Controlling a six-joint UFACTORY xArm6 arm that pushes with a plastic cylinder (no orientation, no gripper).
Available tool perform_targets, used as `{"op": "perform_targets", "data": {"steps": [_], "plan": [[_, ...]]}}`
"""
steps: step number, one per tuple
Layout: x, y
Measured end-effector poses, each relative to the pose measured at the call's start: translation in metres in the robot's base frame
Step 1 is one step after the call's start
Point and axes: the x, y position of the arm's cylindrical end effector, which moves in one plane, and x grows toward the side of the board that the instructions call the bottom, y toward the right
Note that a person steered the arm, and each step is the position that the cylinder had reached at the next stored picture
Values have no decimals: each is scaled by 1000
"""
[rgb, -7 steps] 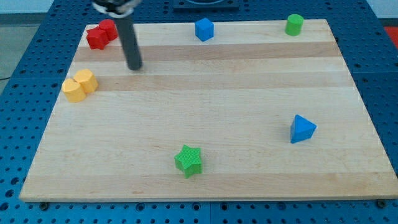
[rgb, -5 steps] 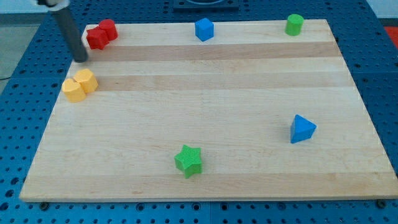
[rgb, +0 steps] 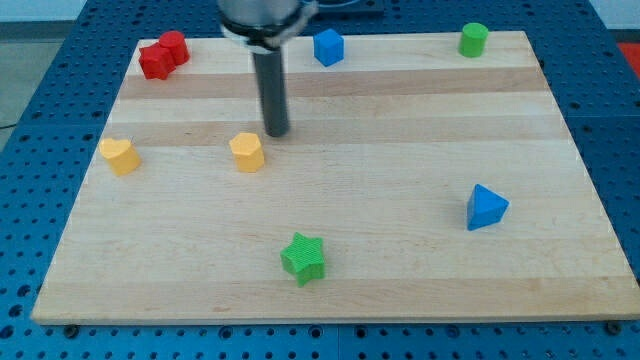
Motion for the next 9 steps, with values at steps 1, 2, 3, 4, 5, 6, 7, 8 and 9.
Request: {"op": "perform_targets", "data": {"steps": [1,2,3,4,5,6,7,8,9], "plan": [[-4,-107],[33,-186],[38,-202],[68,-198],[83,-169],[55,-134],[42,-76],[42,-89],[42,-162]]}}
